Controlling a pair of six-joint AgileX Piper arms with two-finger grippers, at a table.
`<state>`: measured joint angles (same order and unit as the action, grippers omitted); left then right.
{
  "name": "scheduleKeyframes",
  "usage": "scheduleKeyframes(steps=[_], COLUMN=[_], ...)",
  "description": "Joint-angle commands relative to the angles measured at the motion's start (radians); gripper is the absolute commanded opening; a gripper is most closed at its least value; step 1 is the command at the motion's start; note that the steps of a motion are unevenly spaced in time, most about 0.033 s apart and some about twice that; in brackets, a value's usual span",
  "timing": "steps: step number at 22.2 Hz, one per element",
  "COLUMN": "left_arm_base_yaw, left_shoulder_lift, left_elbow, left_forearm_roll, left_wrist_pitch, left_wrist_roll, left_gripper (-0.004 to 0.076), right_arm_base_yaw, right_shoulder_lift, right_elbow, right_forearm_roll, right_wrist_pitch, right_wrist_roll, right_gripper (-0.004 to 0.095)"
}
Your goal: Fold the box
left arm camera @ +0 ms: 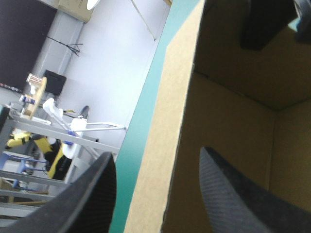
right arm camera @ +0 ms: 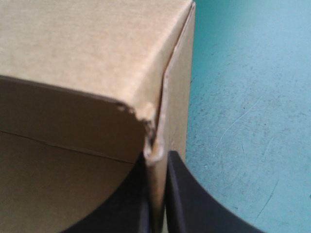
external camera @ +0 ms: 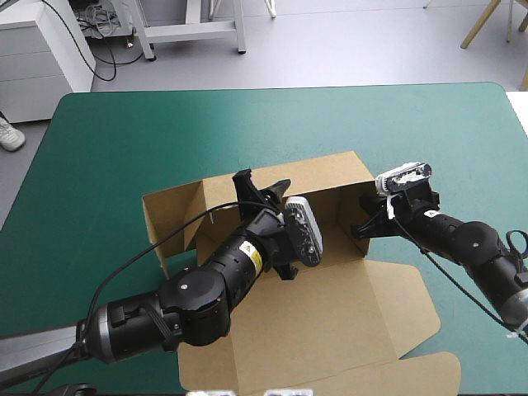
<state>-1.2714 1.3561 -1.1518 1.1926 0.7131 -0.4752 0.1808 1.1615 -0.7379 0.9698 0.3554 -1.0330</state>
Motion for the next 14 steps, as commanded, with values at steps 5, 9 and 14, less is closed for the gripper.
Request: scheduleKeyframes(steps=[5,9,14], left_arm_base_yaw=[0.187,0.487,0.767], left_shoulder_lift=[-0.051,-0.051,-0.053], left_elbow=[-0.285,-0.410,-0.426], left_forearm_roll=[-0.145,-0.301,-0.492], left_wrist_pitch=[0.059,0.166,0.187], left_wrist_roll=[-0.021,0.146,0.213], left_gripper=[0.0375,0.0375,0.0375], right_arm_base_yaw=[0.000,0.000,0.000], right_shoulder_lift=[-0.019,-0.019,-0.019], right_elbow=[-0.030,-0.030,-0.030], right_forearm_roll=[0.034,0.034,0.034], right_wrist_pitch=[-0.037,-0.043,-0.048], right_wrist_roll=[0.007,0.008,0.014], right_gripper=[-0.0014,-0.0014,-0.0014])
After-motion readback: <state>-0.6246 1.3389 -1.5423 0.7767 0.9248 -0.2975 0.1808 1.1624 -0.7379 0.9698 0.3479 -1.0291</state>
